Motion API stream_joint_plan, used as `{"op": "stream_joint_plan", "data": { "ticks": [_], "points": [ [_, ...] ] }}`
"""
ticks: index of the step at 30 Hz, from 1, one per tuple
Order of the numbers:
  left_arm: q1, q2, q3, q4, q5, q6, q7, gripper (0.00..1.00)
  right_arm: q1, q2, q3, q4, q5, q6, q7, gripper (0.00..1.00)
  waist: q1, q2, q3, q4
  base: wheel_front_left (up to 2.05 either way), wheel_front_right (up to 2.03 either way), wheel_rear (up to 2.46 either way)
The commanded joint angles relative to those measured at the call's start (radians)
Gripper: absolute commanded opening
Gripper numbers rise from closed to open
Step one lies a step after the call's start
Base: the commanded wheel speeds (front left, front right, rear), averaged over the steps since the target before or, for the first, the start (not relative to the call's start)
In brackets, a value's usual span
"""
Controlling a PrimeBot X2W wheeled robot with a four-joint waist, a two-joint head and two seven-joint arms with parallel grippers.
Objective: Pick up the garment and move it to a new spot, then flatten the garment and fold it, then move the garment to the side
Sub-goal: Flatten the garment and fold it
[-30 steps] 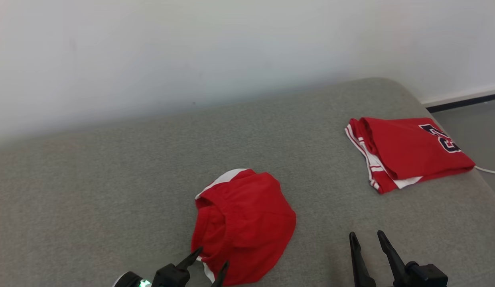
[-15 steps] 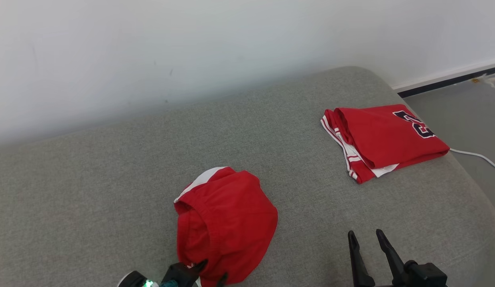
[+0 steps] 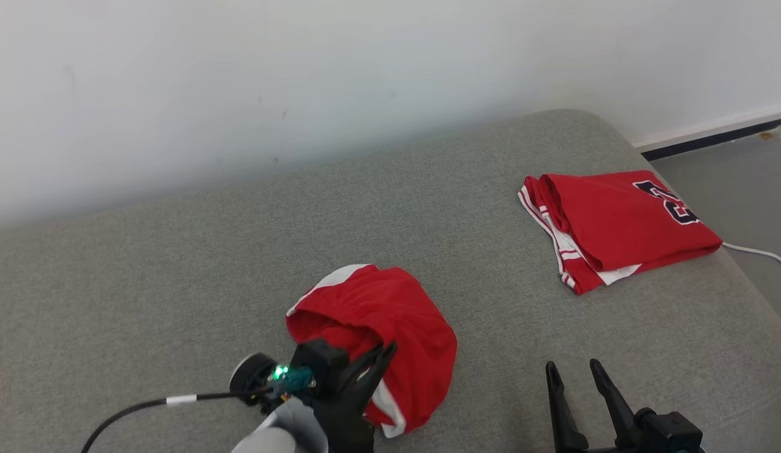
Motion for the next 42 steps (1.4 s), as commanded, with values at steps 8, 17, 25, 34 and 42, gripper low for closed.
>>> {"op": "stream_joint_plan", "data": {
  "ticks": [8, 17, 25, 34, 42],
  "points": [
    [-0.246, -0.088, -0.042, -0.094, -0.101, 0.002, -0.017, 0.00, -0.006, 0.003, 0.004, -0.006, 0.011, -0.002, -0.005, 1.00, -0.0001, -0.0001, 0.000, -0.002, 0.00, 0.00, 0.00],
    [-0.466, -0.189, 0.045, -0.092, -0.172, 0.036, -0.095, 0.00, -0.010, 0.003, 0.014, -0.005, 0.018, -0.002, -0.005, 1.00, -0.0001, -0.0001, 0.007, -0.012, 0.00, 0.00, 0.00],
    [-0.449, -0.178, 0.063, 0.009, -0.196, 0.190, -0.028, 0.00, 0.000, 0.003, 0.010, -0.006, 0.029, -0.002, -0.005, 1.00, -0.0001, -0.0001, 0.006, 0.009, 0.00, 0.00, 0.00],
    [-0.231, -0.086, 0.094, 0.046, -0.290, 0.285, 0.108, 0.00, 0.007, 0.003, 0.005, -0.013, 0.028, -0.002, -0.005, 1.00, -0.0001, -0.0001, 0.020, 0.109, 0.00, 0.00, 0.00],
    [-0.100, -0.022, 0.113, 0.010, -0.342, 0.329, 0.146, 0.00, -0.001, 0.002, 0.014, -0.017, 0.031, -0.002, -0.005, 1.00, -0.0001, -0.0001, 0.024, 0.170, 0.00, 0.00, 0.00]
  ]
}}
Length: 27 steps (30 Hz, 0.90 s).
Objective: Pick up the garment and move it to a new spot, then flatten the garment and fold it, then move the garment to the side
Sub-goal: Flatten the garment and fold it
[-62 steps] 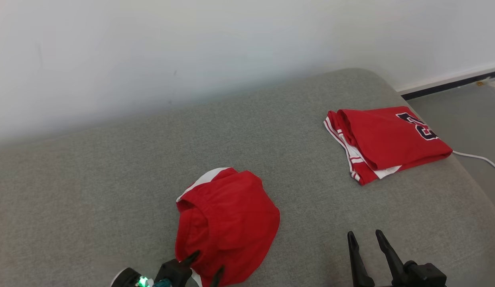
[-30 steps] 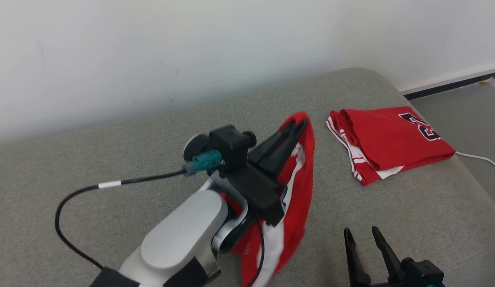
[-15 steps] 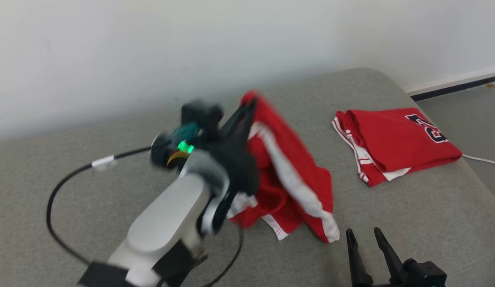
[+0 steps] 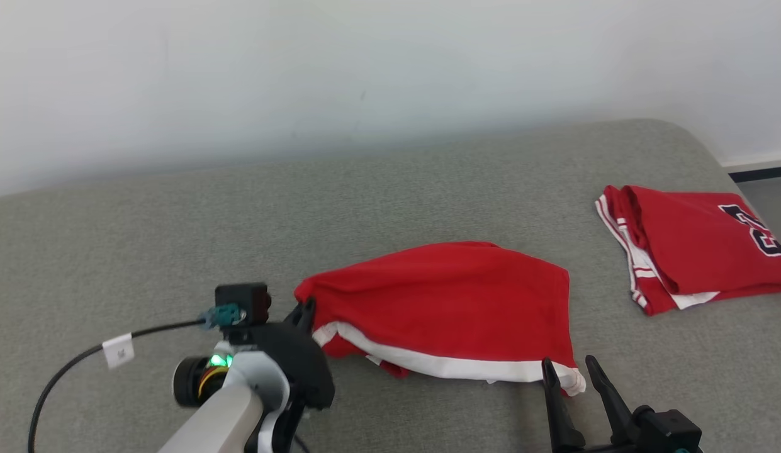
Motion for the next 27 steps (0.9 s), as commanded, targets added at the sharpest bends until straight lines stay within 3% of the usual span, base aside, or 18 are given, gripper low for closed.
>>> {"op": "stream_joint_plan", "data": {
  "ticks": [1, 12, 13, 14, 27],
  "points": [
    [0.033, 0.017, 0.002, -0.006, -0.015, 0.007, 0.005, 0.00, 0.001, 0.002, 0.003, 0.000, 0.008, -0.002, -0.005, 1.00, 0.0000, -0.0001, 0.004, 0.023, 0.00, 0.00, 0.00],
    [0.114, 0.064, 0.019, -0.031, -0.042, 0.021, 0.016, 0.00, -0.012, 0.002, 0.001, -0.001, 0.002, -0.002, -0.005, 1.00, 0.0000, -0.0001, 0.014, 0.025, 0.00, 0.00, 0.00],
    [0.116, 0.069, 0.022, -0.044, -0.035, 0.015, -0.005, 0.33, -0.010, 0.002, 0.000, -0.002, 0.001, -0.002, -0.005, 1.00, 0.0000, -0.0001, 0.014, 0.025, 0.00, 0.00, 0.00],
    [0.119, 0.071, 0.030, -0.054, -0.034, 0.011, -0.026, 1.00, -0.009, 0.002, -0.001, -0.002, 0.001, -0.002, -0.005, 1.00, 0.0000, -0.0001, 0.015, 0.024, 0.00, 0.00, 0.00],
    [0.237, 0.121, 0.043, -0.133, 0.074, 0.011, -0.285, 1.00, 0.003, 0.002, -0.024, -0.003, -0.012, -0.002, -0.005, 1.00, 0.0000, -0.0001, 0.005, 0.044, 0.00, 0.00, 0.00]
  ]
}}
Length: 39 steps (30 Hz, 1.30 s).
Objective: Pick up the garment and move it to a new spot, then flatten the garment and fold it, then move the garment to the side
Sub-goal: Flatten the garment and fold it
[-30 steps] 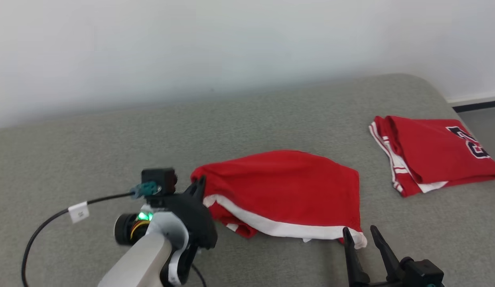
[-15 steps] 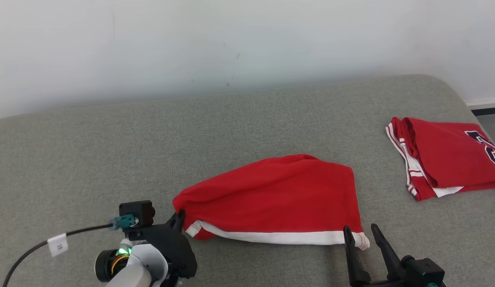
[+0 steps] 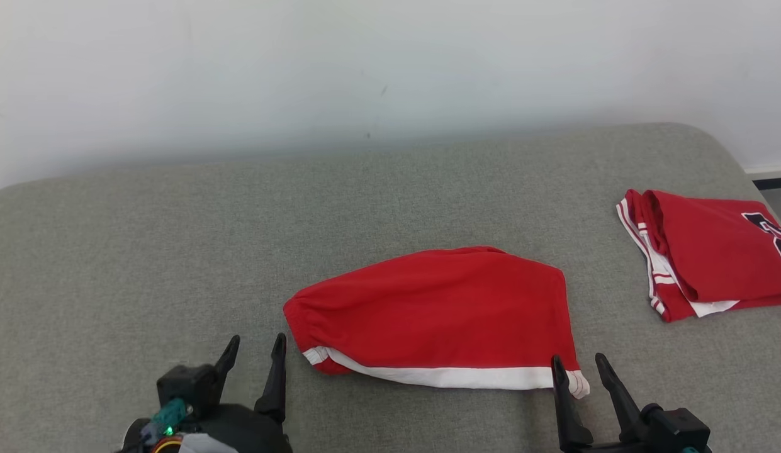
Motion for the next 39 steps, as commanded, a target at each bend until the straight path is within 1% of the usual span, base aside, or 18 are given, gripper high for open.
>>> {"op": "stream_joint_plan", "data": {
  "ticks": [1, 4, 5, 8, 9, 13, 18, 19, 20, 24, 25, 26, 29, 36, 39],
  "points": [
    [0.033, 0.013, 0.010, -0.024, 0.037, 0.007, -0.029, 1.00, 0.007, 0.003, -0.003, 0.000, -0.008, -0.002, -0.005, 1.00, 0.0000, -0.0001, -0.009, 0.008, 0.00, 0.00, 0.00],
    [0.094, 0.013, 0.049, -0.061, 0.076, 0.026, -0.048, 1.00, 0.013, 0.002, -0.011, 0.002, -0.013, -0.002, -0.005, 1.00, 0.0000, -0.0001, -0.021, 0.018, 0.00, 0.00, 0.00],
    [0.117, 0.006, 0.077, -0.078, 0.084, 0.031, -0.048, 1.00, 0.014, 0.002, -0.013, 0.003, -0.015, -0.002, -0.005, 1.00, 0.0000, -0.0001, -0.024, 0.021, 0.00, 0.00, 0.00],
    [0.197, -0.014, 0.183, -0.162, 0.168, 0.048, -0.049, 1.00, 0.020, 0.002, -0.019, 0.005, -0.018, -0.002, -0.005, 1.00, 0.0000, -0.0001, -0.034, 0.029, 0.00, 0.00, 0.00],
    [0.230, -0.023, 0.213, -0.189, 0.203, 0.042, -0.048, 1.00, 0.023, 0.002, -0.023, 0.004, -0.017, -0.002, -0.005, 1.00, 0.0000, -0.0001, -0.037, 0.033, 0.00, 0.00, 0.00],
    [0.340, -0.055, 0.304, -0.264, 0.342, 0.007, -0.049, 1.00, 0.034, 0.003, -0.028, 0.006, -0.023, -0.002, -0.005, 1.00, 0.0000, -0.0001, -0.051, 0.045, 0.00, 0.00, 0.00],
    [0.445, -0.109, 0.414, -0.328, 0.479, -0.041, -0.049, 1.00, 0.045, 0.003, -0.032, 0.013, -0.023, -0.002, -0.005, 1.00, 0.0000, -0.0001, -0.072, 0.058, 0.00, 0.00, 0.00],
    [0.463, -0.118, 0.432, -0.339, 0.503, -0.049, -0.049, 1.00, 0.047, 0.003, -0.033, 0.013, -0.023, -0.002, -0.005, 1.00, 0.0000, -0.0001, -0.075, 0.061, 0.00, 0.00, 0.00],
    [0.463, -0.118, 0.432, -0.339, 0.503, -0.049, -0.049, 1.00, 0.047, 0.003, -0.033, 0.013, -0.023, -0.002, -0.005, 1.00, 0.0000, -0.0001, -0.075, 0.061, 0.00, 0.00, 0.00],
    [0.523, -0.157, 0.500, -0.352, 0.588, -0.068, -0.049, 1.00, 0.055, 0.002, -0.038, 0.009, -0.023, -0.002, -0.005, 1.00, 0.0000, -0.0001, -0.089, 0.072, 0.00, 0.00, 0.00],
    [0.533, -0.166, 0.517, -0.352, 0.595, -0.073, -0.049, 1.00, 0.056, 0.002, -0.038, 0.009, -0.025, -0.002, -0.005, 1.00, 0.0000, -0.0001, -0.090, 0.073, 0.00, 0.00, 0.00],
    [0.550, -0.183, 0.549, -0.345, 0.614, -0.092, -0.049, 1.00, 0.058, 0.002, -0.041, 0.008, -0.026, -0.002, -0.005, 1.00, 0.0000, -0.0001, -0.092, 0.078, 0.00, 0.00, 0.00],
    [0.561, -0.202, 0.584, -0.335, 0.643, -0.123, -0.049, 1.00, 0.064, 0.002, -0.045, 0.007, -0.024, -0.002, -0.005, 1.00, 0.0000, -0.0001, -0.093, 0.084, 0.00, 0.00, 0.00],
    [0.569, -0.231, 0.619, -0.293, 0.683, -0.186, -0.049, 1.00, 0.078, 0.002, -0.056, 0.015, -0.013, -0.002, -0.005, 1.00, 0.0000, -0.0001, -0.087, 0.080, 0.00, 0.00, 0.00],
    [0.558, -0.243, 0.630, -0.281, 0.699, -0.203, -0.049, 1.00, 0.076, 0.002, -0.057, 0.016, -0.018, -0.002, -0.005, 1.00, 0.0000, -0.0001, -0.083, 0.071, 0.00, 0.00, 0.00]
  ]
}}
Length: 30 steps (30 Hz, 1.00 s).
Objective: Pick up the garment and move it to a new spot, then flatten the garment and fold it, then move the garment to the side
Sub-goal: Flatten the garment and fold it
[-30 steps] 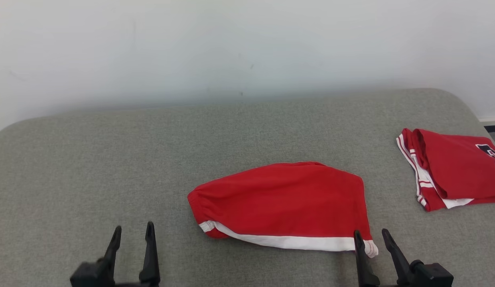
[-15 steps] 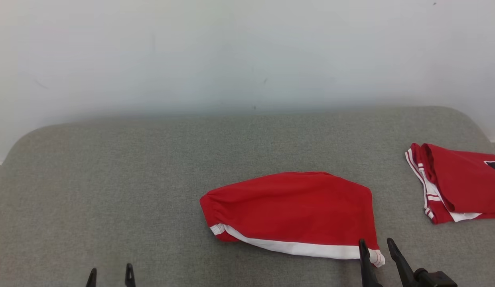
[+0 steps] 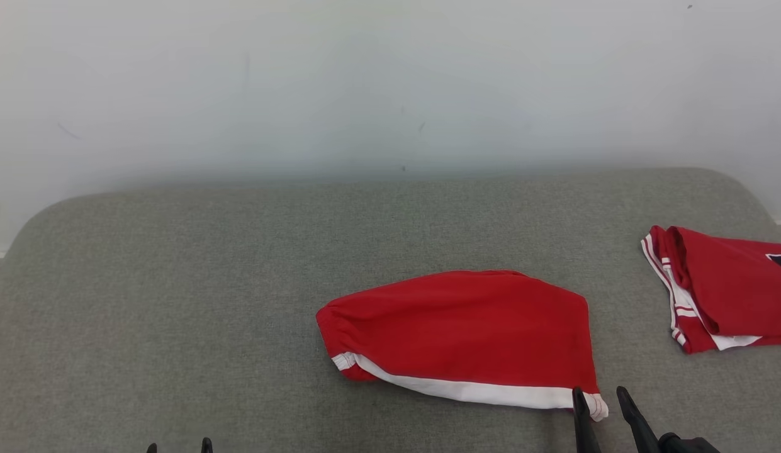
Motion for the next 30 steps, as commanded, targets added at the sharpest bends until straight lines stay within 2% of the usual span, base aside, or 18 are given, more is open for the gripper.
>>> {"op": "stream_joint_plan", "data": {
  "ticks": [1, 19, 26, 30],
  "points": [
    [-0.005, -0.006, 0.006, 0.004, 0.018, -0.008, -0.003, 1.00, 0.001, 0.002, 0.000, 0.001, -0.003, -0.002, -0.005, 1.00, 0.0000, 0.0000, 0.003, -0.006, 0.00, 0.00, 0.00],
    [-0.046, -0.040, 0.050, 0.050, 0.045, -0.067, -0.003, 1.00, -0.018, 0.002, -0.003, 0.004, -0.001, -0.002, -0.005, 1.00, 0.0000, 0.0000, 0.012, -0.025, 0.00, 0.00, 0.00],
    [-0.063, -0.043, 0.042, 0.078, 0.027, -0.094, -0.003, 1.00, -0.022, 0.002, -0.003, -0.001, -0.006, -0.002, -0.005, 1.00, 0.0000, 0.0000, 0.015, -0.028, 0.00, 0.00, 0.00],
    [-0.103, -0.045, 0.014, 0.145, -0.012, -0.117, -0.003, 1.00, -0.030, 0.002, -0.005, 0.000, -0.016, -0.002, 0.003, 1.00, 0.0000, 0.0000, 0.023, -0.039, 0.00, 0.00, 0.00]
  ]
}}
